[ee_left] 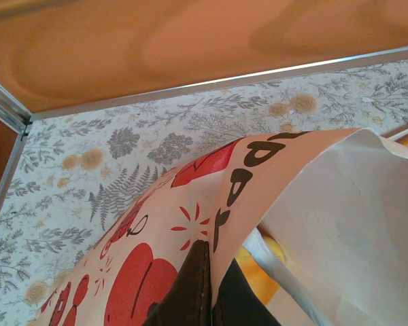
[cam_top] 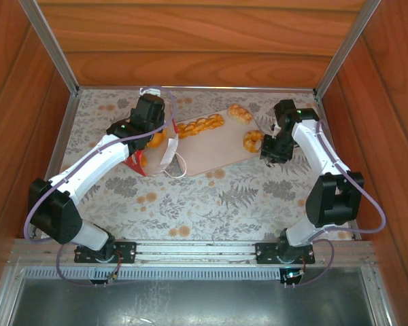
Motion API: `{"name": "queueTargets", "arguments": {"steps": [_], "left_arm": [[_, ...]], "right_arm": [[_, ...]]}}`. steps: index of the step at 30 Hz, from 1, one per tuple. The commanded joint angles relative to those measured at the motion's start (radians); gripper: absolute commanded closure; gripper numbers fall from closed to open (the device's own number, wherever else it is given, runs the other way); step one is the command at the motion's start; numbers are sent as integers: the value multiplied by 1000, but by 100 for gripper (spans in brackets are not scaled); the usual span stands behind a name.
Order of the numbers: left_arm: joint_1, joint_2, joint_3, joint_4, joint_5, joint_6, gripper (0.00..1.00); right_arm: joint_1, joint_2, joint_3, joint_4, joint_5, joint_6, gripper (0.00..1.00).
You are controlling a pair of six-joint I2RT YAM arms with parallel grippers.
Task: Take the fake bread out of the paper bag
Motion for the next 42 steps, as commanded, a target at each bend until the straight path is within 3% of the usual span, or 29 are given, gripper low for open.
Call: {"name": "queueTargets", "arguments": {"steps": [1, 19, 26, 31, 36, 42], "left_arm": [[5, -3, -14, -5, -6, -1, 100], [4, -22, -29, -5, -18, 1, 100], [4, -30, -33, -5, -15, -3, 100], [4, -40, -39, -1, -9, -3, 100], [4, -48, -50, 3, -12, 6, 100], [4, -52, -51, 2, -3, 3, 100]], "right_arm": [[-9, 16, 43, 1, -38, -8, 53], [-14, -29, 96, -43, 33, -7, 51], [-13, -86, 94, -34, -33, -2, 60], [-7, -137, 55, 15, -172, 9, 69], [64, -178, 46, 71, -279, 44, 73], [228, -221, 161, 110, -294, 85, 72]]}}
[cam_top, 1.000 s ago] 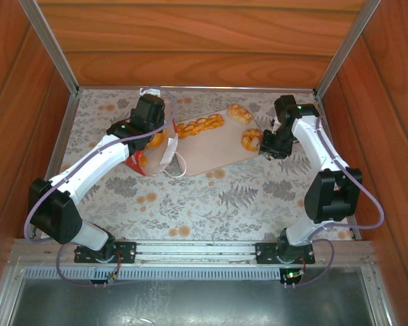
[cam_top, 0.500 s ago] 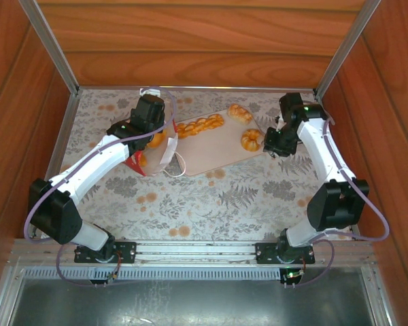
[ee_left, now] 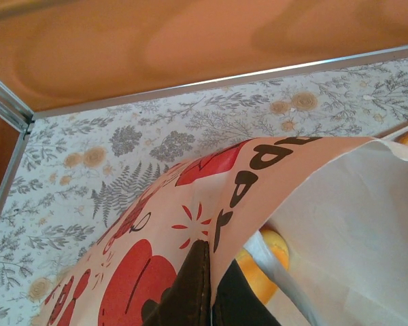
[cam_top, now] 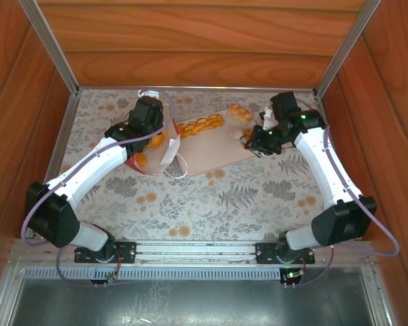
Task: Take the fake bread out of the paper bag
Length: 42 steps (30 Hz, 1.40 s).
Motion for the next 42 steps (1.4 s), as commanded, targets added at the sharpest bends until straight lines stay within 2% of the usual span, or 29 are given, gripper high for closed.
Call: {"name": "queueTargets", "arguments": {"steps": [1, 10, 19, 27, 34, 42], "left_arm": [[4, -18, -11, -11, 0, -3, 100], [3, -16, -7, -9, 32, -30, 100], [3, -14, -5, -9, 44, -55, 100], [0, -25, -21, -9, 61, -74, 100], [-2, -57, -54, -7, 85, -119, 100], [-1, -37, -52, -1, 95, -180, 100]], "right_arm": [[93, -50, 96, 60, -64, 37, 72], [289, -17, 137, 224, -115, 97, 70], [441, 82, 172, 220, -90, 86, 69], [492, 196, 167, 254, -63, 119, 69], [533, 374, 262, 255, 101, 163, 69], [544, 457, 275, 337, 209, 222, 63]]}}
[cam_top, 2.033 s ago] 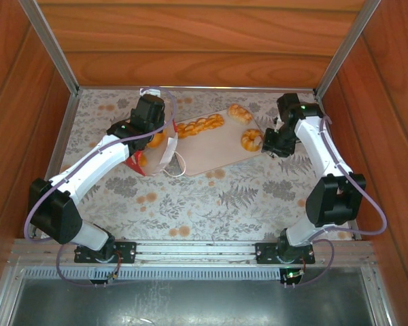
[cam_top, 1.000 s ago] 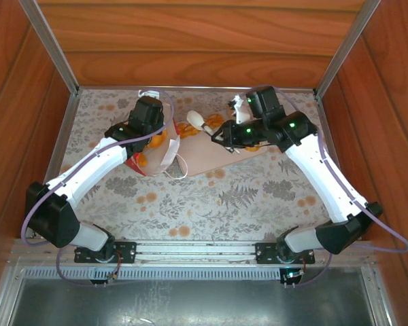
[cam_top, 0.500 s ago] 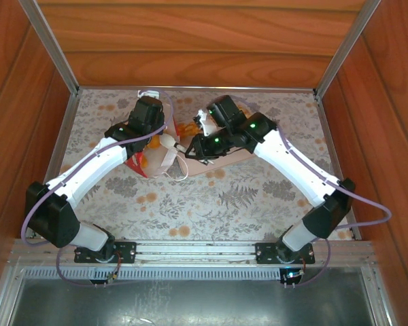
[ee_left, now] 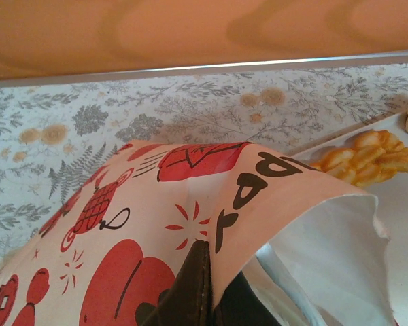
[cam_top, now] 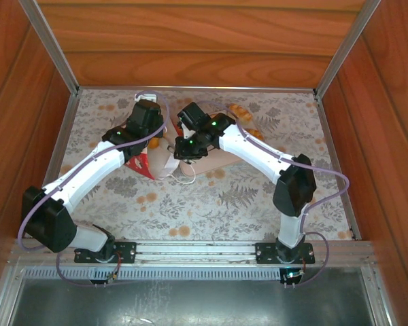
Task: Take the fake bread out of the paper bag
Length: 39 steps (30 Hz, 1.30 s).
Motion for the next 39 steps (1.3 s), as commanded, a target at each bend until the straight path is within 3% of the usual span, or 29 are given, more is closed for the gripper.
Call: {"name": "queueTargets", "arguments": {"steps": [1, 17, 23, 31, 39], "left_arm": [[-1, 6, -5, -5, 3, -62, 100], [0, 73, 45, -1, 10, -87, 100], [-1, 80, 56, -1, 18, -87, 100], [-1, 48, 47, -1, 32, -83, 100], [-1, 14, 36, 0, 40, -83, 100]], "right_arm": [[10, 11, 33, 56, 75, 36, 62], [55, -106, -56, 103, 208, 34, 61], [74, -144, -80, 117, 200, 41, 61], [79, -54, -70, 164, 113, 55, 61], [82, 63, 23, 139, 109, 47, 61]]}}
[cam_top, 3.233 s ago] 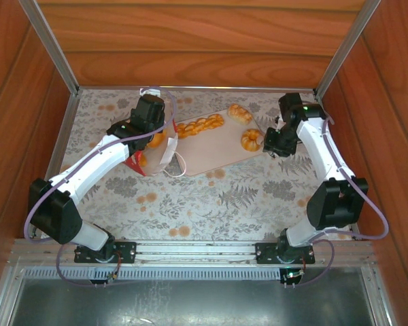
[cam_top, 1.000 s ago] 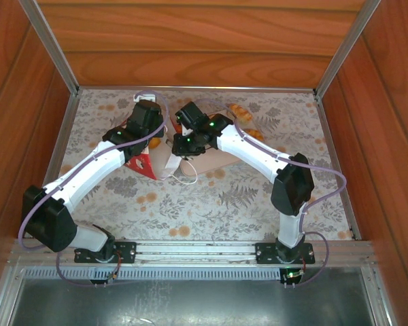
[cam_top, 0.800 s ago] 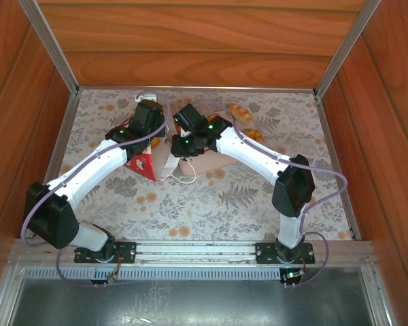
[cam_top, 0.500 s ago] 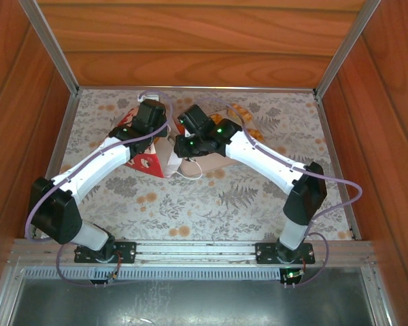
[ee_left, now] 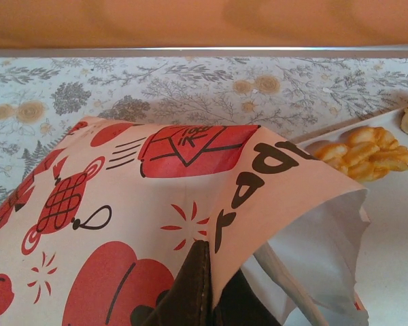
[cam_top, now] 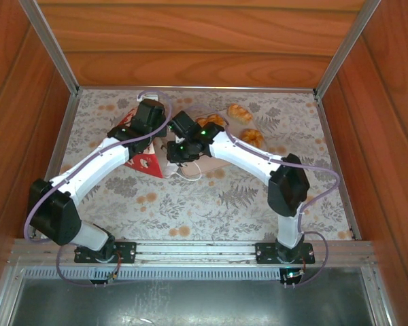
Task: Take the fake bread out of the paper bag
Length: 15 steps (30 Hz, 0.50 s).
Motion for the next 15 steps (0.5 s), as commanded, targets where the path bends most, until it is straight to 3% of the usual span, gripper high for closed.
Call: {"name": "queueTargets", "arguments": {"steps": [1, 15], "left_arm": [[2, -45, 14, 7, 16, -11, 100], [2, -58, 8, 7, 48, 14, 100]], "right_arm": [[12, 26, 66, 5, -5, 2, 61], [13, 127, 168, 26, -15, -17, 52]]}}
